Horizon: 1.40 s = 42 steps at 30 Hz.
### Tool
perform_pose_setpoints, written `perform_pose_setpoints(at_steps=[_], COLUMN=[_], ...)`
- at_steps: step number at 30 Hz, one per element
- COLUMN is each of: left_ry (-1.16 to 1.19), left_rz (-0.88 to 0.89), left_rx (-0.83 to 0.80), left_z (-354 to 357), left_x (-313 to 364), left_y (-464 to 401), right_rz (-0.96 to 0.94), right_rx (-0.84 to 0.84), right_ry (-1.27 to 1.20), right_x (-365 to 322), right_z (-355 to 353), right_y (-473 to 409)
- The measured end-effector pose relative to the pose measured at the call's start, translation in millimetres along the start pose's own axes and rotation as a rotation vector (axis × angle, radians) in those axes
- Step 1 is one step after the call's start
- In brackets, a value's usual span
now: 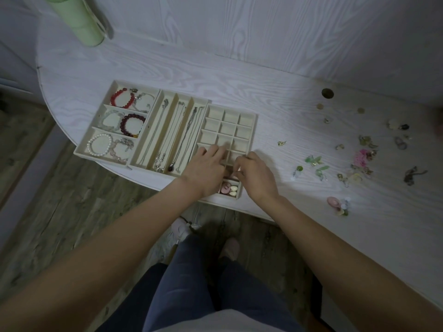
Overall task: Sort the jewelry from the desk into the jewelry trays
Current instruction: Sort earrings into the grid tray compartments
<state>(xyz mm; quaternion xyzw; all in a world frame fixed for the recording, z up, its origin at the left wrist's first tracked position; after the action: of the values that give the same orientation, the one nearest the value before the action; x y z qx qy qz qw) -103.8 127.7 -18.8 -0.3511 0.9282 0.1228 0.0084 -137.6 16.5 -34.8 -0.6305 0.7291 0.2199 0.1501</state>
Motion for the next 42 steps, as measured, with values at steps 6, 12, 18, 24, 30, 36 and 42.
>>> perform_pose_setpoints(at_steps=[6,12,18,24,30,36,42], left_ry=[0.036,0.163,0.268,0.286,0.314,0.366,0.432], left_rz=[-0.03,-0.09,-0.141,-0.132,-0.144,-0.165,-0.203], left_rx=[0.0,-0.074,-0.128,-0.116,-0.116,-0.113,-0.126], left_z=[5,14,22,21,23,21,23], left_x=[-1,1,2,1,0,4,3], left_y=[1,-2,-3,-4,-3,1,-2], right_rz=[-0.003,0.062,0.061,0.044,-0.024,-0.042,-0.044], right_rx=[-0.031,-0.013,0.036,-0.007,-0.024,-0.017,0.016], right_ry=[0.088,0.081,0.12,0.11,0.176,0.261,0.281], right_x=[2,1,0,-1,-3,-5,-4], right_z=[-1,0,-1,-2,0,0,0], right_y=[-2,-1,0,-1,3,2,5])
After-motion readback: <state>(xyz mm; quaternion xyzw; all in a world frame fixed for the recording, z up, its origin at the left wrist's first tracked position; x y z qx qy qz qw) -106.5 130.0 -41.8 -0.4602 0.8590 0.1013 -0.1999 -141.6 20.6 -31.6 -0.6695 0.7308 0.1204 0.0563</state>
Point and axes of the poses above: each hand's wrist, its own y-axis away from the middle knuckle, its own z-axis out of the palm, x = y × z, the point moved 4 cm from there along -y, towards the middle knuckle, and after that the axes turned 5 degrees about x, right-handed, at the moved point
